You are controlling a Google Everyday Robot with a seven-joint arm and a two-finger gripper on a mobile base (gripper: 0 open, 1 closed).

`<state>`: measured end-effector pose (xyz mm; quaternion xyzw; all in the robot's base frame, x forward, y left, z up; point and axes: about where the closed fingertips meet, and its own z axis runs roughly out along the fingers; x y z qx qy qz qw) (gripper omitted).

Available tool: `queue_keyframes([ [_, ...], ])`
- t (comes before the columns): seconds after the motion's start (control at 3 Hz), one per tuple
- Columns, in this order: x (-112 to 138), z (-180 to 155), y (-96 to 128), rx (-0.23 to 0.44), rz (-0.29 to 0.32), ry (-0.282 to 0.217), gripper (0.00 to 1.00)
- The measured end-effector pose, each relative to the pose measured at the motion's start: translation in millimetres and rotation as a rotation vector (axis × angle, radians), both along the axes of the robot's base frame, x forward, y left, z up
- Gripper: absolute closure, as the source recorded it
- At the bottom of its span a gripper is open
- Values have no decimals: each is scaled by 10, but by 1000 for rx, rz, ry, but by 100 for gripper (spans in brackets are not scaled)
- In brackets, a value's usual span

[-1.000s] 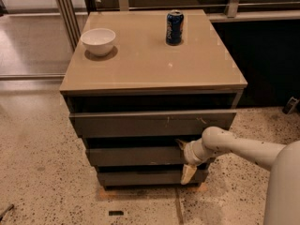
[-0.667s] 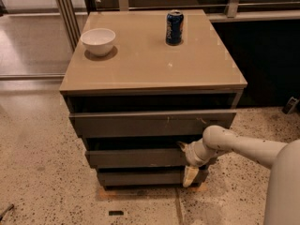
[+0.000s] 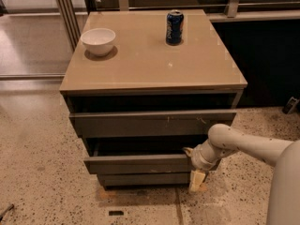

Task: Open middle drawer

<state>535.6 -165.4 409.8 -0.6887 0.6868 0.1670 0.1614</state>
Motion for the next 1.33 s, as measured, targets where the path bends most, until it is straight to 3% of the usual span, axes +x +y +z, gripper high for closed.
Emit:
queue_keyframes([
  [1.33,-874,346,-112,33,16,296,0],
])
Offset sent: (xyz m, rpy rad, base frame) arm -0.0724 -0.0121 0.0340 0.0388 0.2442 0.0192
